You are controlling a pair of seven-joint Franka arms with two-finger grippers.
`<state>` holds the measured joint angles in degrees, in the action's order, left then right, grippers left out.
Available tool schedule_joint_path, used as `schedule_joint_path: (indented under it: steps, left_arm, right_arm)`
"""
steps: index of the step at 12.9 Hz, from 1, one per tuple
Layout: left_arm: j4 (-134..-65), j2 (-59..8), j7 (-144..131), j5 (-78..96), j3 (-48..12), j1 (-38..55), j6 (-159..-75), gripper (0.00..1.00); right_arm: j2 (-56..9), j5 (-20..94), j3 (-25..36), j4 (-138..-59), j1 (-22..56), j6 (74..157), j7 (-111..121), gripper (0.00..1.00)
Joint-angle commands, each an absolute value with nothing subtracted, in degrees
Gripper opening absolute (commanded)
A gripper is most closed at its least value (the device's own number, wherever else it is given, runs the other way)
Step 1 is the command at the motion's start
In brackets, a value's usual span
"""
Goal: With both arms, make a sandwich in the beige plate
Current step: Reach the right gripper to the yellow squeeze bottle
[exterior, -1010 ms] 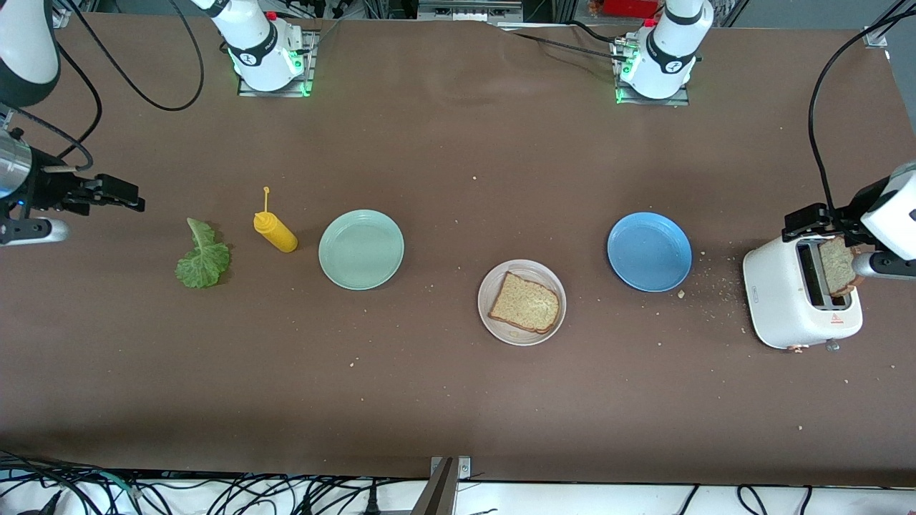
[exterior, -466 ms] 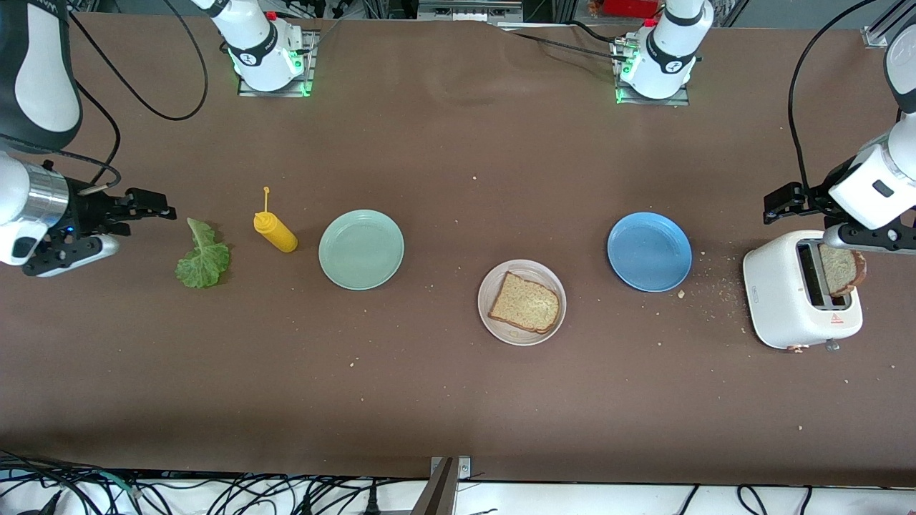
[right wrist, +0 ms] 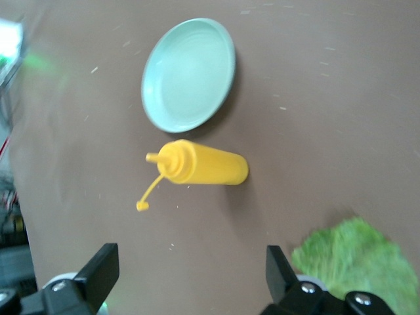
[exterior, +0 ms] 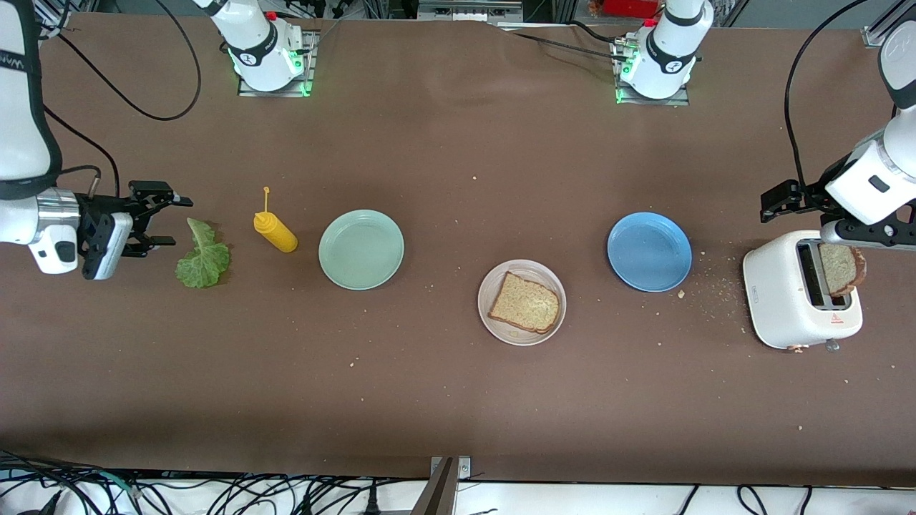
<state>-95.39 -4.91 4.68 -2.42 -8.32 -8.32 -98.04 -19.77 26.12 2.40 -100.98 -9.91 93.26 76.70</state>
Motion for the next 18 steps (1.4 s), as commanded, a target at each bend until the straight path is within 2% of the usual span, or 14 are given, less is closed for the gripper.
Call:
schedule_joint_path:
  steps: [1,4,8,18]
  left_arm:
    - [-95.7,-3.3,6.2,-1.2,-8.4,-8.6,-97.8,1.0]
    - [-95.6,-3.3,5.9,-1.2,-8.4,-8.5,-97.8,1.0]
    - [-95.6,-3.3,5.8,-1.2,-8.4,-8.2,-97.8,1.0]
    - [-95.5,-3.3,6.1,-1.3,-8.4,-8.2,-97.8,1.0]
  right_arm:
    - [-23.9,32.9,2.0,-103.2,-12.7,92.9,93.5,0.99]
    - [-29.3,38.8,2.0,-104.1,-13.9,92.7,107.3,0.99]
    - [-31.8,48.1,2.0,-109.3,-14.9,92.8,121.7,0.99]
    - [-40.3,56.3,1.9,-111.3,-14.9,93.2,138.2,0.99]
